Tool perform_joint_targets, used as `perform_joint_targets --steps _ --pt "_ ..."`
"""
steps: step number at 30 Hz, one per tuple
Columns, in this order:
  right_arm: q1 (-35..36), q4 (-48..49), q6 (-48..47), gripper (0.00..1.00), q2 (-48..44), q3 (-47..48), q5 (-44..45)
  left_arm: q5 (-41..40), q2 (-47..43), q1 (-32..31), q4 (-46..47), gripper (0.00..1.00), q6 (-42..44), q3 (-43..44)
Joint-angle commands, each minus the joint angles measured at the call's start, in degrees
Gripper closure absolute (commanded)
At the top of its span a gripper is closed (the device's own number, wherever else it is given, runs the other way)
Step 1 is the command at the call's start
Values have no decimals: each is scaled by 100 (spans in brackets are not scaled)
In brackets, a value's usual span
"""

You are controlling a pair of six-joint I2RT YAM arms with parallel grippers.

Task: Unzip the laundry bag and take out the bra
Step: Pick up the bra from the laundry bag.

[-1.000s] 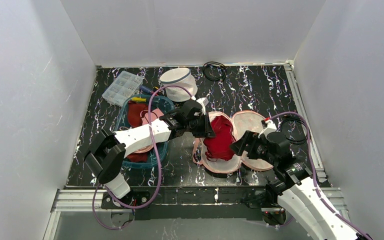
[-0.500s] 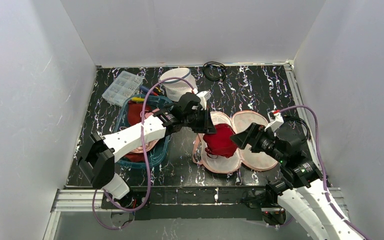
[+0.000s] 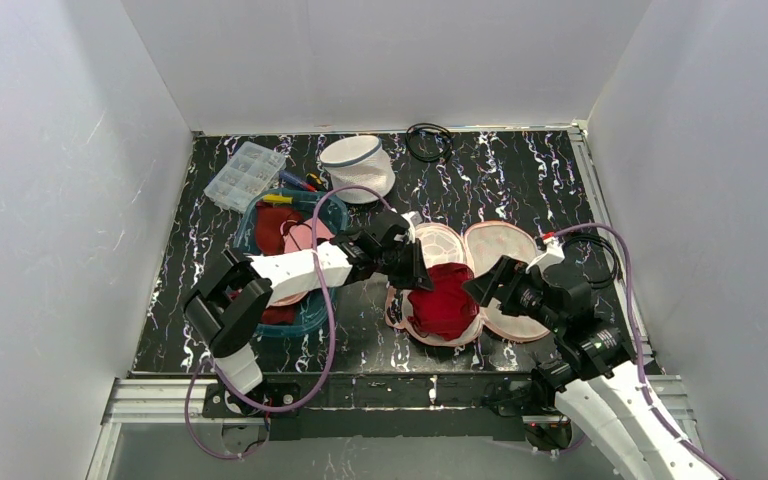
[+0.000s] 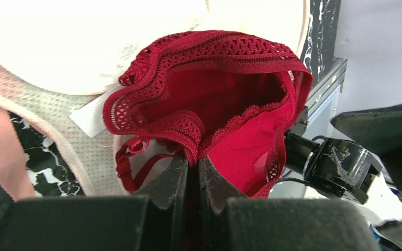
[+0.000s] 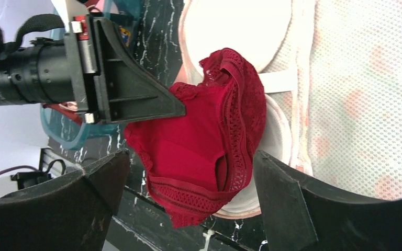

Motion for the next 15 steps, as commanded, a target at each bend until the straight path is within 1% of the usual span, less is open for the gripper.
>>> perform_joint_targets --steps 1,4,8,12,15 --pt "-20 0 -99 5 31 -124 423 199 -158 -99 324 100 -75 30" --pt "-24 186 -69 5 164 -272 430 230 -340 -95 316 100 34 -142" --pt "-24 800 84 5 557 -458 214 400 -346 -194 355 100 90 -359" --pt "-23 1247 13 5 978 -606 111 299 -310 -267 498 100 1 -629" --pt "-24 1557 -51 5 1002 -782 27 153 -416 -268 523 100 73 -689"
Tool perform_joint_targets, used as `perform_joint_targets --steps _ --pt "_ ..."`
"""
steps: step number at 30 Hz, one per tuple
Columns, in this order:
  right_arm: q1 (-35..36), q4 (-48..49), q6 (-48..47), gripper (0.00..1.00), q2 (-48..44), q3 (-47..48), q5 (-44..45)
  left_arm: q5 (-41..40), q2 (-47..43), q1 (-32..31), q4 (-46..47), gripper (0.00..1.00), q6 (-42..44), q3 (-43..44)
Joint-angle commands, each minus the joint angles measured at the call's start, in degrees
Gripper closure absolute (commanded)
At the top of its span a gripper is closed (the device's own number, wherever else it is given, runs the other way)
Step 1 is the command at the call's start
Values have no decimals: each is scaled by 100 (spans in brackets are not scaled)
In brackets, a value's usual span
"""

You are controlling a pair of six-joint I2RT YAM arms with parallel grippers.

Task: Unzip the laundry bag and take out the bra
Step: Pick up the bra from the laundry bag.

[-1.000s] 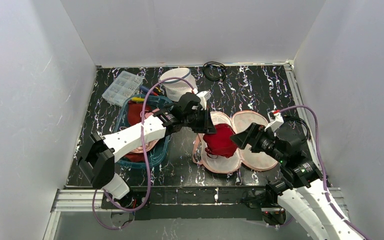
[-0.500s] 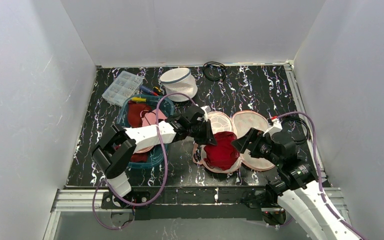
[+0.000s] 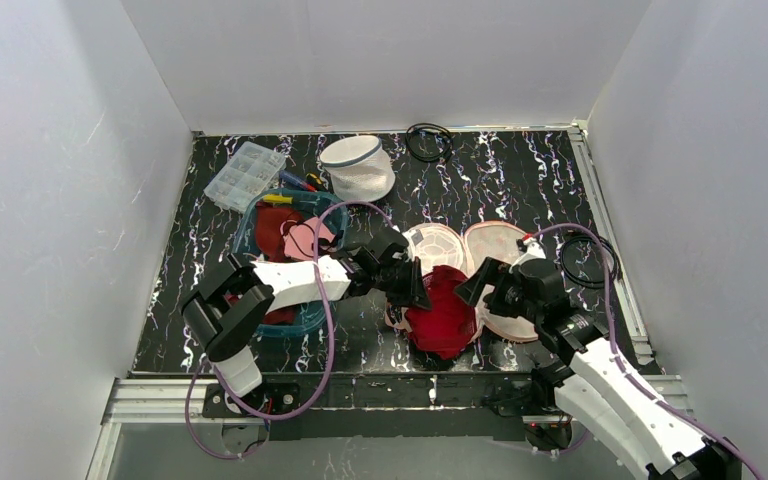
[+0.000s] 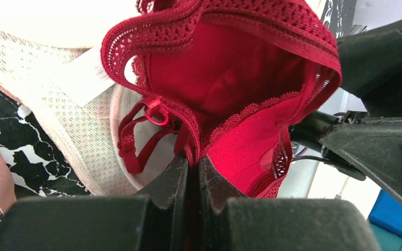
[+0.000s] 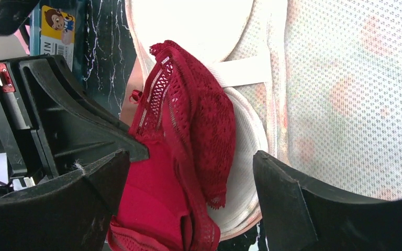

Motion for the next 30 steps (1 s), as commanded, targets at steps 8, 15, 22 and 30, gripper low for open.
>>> perform_joint_targets --steps 8,15,22,30 --pt "-18 863 -27 4 -633 -390 -203 -537 -748 -27 -363 100 1119 405" --pt "-21 552 86 3 -1137 -236 21 -750 -834 -24 -99 100 2003 656" --pt "-21 372 114 3 -1258 -259 99 -970 -225 -26 -19 100 2663 1136" --pt "-18 280 262 3 -1481 -494 157 -1019 451 100 124 100 2975 1511"
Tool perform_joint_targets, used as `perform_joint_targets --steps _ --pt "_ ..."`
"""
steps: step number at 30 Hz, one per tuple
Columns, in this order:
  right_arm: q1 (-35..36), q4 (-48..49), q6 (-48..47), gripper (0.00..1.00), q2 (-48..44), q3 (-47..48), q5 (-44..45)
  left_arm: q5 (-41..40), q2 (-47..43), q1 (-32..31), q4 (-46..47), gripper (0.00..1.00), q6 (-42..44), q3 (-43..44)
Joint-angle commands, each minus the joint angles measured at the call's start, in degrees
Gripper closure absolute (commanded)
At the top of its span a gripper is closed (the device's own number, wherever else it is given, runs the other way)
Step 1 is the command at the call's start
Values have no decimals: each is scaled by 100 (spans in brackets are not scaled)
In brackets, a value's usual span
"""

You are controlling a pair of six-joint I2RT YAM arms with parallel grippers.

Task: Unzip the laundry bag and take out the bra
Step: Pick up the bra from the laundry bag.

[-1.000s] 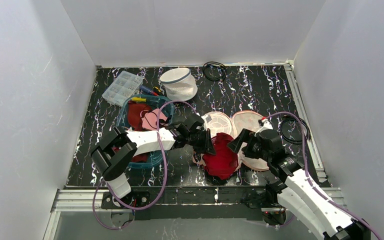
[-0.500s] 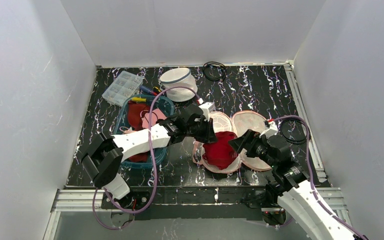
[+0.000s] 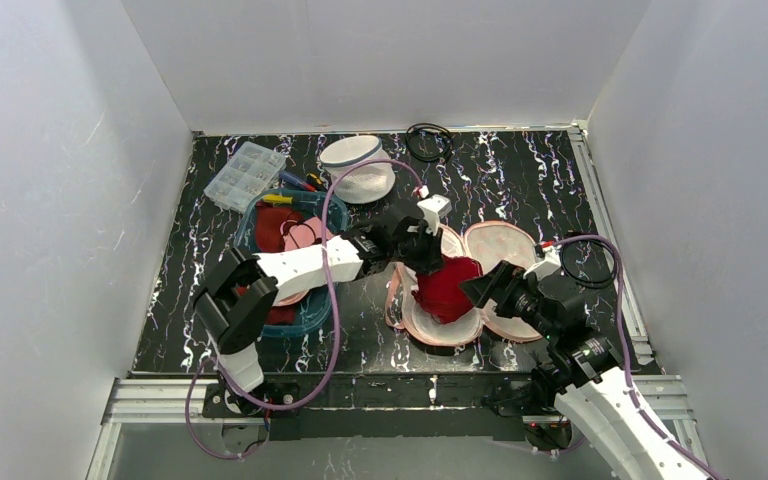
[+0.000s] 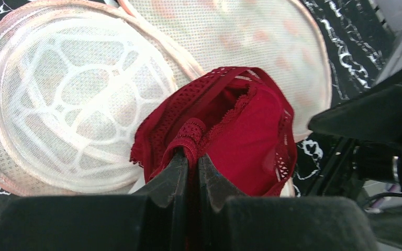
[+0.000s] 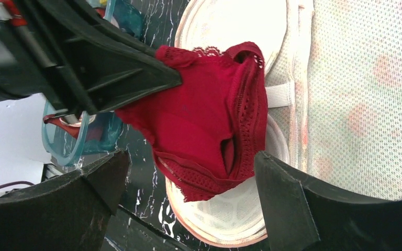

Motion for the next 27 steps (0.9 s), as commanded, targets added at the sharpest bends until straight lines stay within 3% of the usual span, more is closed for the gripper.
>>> perform_joint_targets --steps 1,9,12,15,27 --pt "-23 39 108 3 -146 -118 116 -83 236 132 130 100 341 258" --pt "-24 291 193 4 19 -340 218 253 516 446 452 99 104 348" --pt "-23 539 193 4 257 -364 418 410 545 459 460 75 30 322" --pt "-19 885 172 4 615 -312 455 405 495 460 460 62 -45 241" --pt "-22 1804 -289 4 2118 -52 598 26 -246 458 467 36 -286 -326"
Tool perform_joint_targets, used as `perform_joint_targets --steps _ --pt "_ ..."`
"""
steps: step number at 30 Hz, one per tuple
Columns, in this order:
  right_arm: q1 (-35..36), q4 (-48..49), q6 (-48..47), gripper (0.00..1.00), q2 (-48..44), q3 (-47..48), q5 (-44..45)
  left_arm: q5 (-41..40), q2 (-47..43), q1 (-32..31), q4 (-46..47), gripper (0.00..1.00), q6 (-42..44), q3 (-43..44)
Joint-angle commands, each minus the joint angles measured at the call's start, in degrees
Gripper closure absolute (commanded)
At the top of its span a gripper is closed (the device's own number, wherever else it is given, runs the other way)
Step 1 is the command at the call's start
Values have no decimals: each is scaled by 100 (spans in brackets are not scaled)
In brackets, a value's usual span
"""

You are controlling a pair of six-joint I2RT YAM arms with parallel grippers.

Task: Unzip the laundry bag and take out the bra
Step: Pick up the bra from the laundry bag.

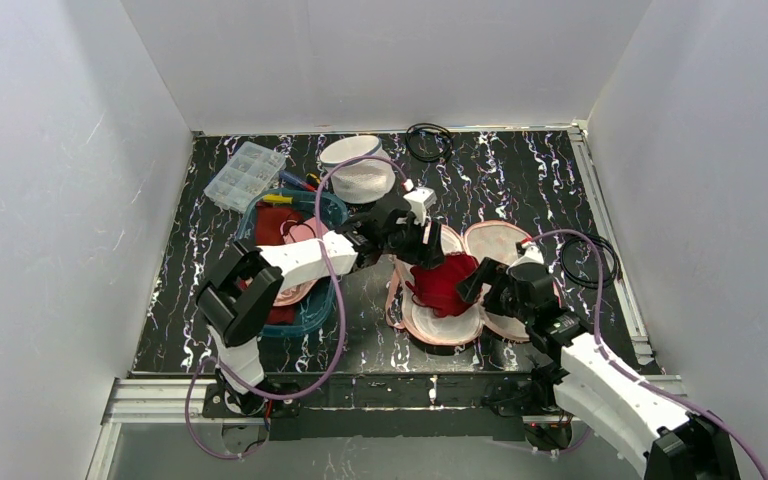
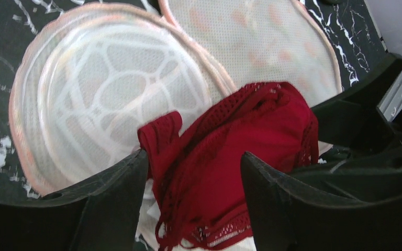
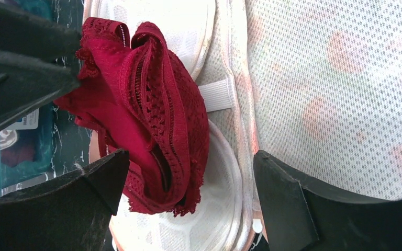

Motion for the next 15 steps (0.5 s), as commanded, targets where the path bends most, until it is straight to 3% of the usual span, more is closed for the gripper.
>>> perform_joint_targets --steps 1,10,15 --pt "-19 742 -300 5 276 313 43 -260 -778 -10 0 35 -127 -364" --pt "-22 1295 -529 14 938 402 -228 -1118 -2429 -7 48 32 -1126 -1690" --pt "-22 1448 -618 33 1278 520 -511 -1449 -3827 -20 54 24 -1684 -2542"
